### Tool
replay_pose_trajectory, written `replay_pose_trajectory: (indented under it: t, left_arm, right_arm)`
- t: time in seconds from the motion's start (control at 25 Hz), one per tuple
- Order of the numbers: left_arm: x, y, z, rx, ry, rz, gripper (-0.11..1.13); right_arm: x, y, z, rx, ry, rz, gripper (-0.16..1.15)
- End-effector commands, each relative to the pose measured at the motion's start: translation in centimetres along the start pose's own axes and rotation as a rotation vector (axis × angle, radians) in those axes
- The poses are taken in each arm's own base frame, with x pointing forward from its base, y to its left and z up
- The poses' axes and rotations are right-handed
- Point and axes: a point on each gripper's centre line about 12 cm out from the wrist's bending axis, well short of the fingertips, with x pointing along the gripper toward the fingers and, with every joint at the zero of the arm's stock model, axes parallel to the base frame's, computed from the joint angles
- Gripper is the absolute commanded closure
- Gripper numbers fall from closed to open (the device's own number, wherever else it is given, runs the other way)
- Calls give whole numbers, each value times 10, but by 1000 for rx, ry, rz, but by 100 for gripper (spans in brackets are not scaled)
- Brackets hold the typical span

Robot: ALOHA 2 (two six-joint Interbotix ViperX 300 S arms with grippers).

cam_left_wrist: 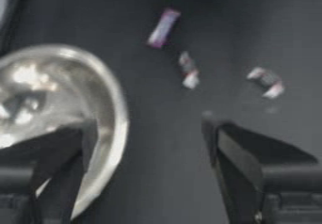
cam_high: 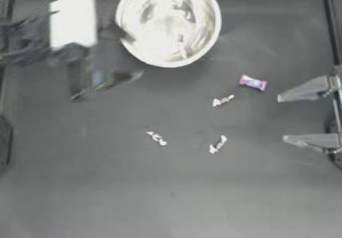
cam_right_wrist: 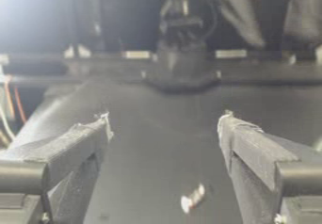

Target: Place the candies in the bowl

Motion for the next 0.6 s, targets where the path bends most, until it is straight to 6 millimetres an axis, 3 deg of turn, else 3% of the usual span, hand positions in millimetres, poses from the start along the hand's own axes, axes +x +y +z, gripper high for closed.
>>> replay_pose_trajectory:
  t: [0.04,0.4,0.6]
  left_arm:
    - [-35,-22,0,4,-152,-29,5]
    - [-60,-54,-28,-9,-244,-108,5]
    - [-69,-61,-42,-29,-287,-124,5]
  right_arm:
    - [4,-6,11,15,11,-32,0]
    - [9,-19,20,55,175,-101,0]
    - [12,-51,17,128,383,-252,0]
